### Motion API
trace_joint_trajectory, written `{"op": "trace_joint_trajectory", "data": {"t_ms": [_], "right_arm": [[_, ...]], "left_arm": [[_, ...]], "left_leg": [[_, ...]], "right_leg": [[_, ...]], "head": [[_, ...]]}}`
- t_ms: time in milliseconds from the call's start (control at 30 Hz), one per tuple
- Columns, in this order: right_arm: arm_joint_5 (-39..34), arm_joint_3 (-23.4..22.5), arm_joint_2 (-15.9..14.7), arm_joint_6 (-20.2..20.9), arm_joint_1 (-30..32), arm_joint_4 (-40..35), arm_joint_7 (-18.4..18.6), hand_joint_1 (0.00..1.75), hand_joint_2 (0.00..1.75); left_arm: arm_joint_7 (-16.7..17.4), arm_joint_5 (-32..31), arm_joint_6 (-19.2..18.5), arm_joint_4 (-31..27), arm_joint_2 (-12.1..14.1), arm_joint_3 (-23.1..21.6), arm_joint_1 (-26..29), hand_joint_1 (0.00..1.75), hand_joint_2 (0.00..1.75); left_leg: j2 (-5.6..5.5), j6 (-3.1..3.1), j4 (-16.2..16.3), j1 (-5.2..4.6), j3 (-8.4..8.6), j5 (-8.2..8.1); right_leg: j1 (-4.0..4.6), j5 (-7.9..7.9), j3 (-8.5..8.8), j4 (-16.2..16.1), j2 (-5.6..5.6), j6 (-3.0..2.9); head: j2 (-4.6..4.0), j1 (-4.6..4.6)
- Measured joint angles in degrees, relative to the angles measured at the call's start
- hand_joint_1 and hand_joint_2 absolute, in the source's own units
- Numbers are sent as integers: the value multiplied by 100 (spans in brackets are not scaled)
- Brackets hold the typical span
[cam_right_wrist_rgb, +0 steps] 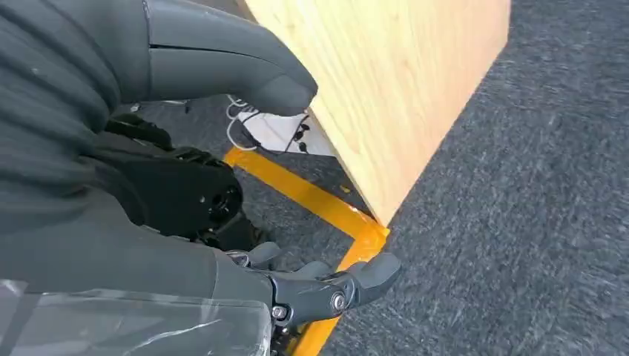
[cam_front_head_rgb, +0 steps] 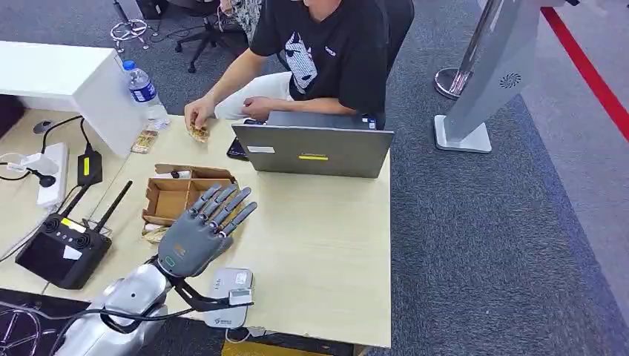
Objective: Pass the card to the sensor for recognition and then transmit it.
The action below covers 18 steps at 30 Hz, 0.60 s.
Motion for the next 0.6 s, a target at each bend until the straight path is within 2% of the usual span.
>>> {"op": "trace_joint_trajectory", "data": {"t_ms": [167,367,433,600], "right_arm": [[112,-4,7,-18,12,2,-107,0,175],[223,-4,70,-28,15,2,-168,0,175],[229,-4,87,-26,14,2,-168,0,175],[243,-4,109,-2,13,2,-164,0,175]], "left_arm": [[41,280,199,-203,322,11,566,0,175],[-7,468,334,-299,682,431,1256,0,175],[-31,485,313,-299,710,507,1333,0,175],[-162,619,-37,-256,732,844,1362,0,175]], "left_leg": [[5,-1,-1,3,4,-1],[-4,-8,-4,12,2,-5],[-5,-8,-5,12,2,-5],[-5,-8,-4,11,4,-4]], "right_leg": [[0,-3,-1,3,10,-3],[4,-22,-1,3,-1,-6],[5,-22,1,4,-3,-6],[6,-20,3,4,-3,-6]], "head": [[0,0],[0,0],[0,-2],[0,0]]}}
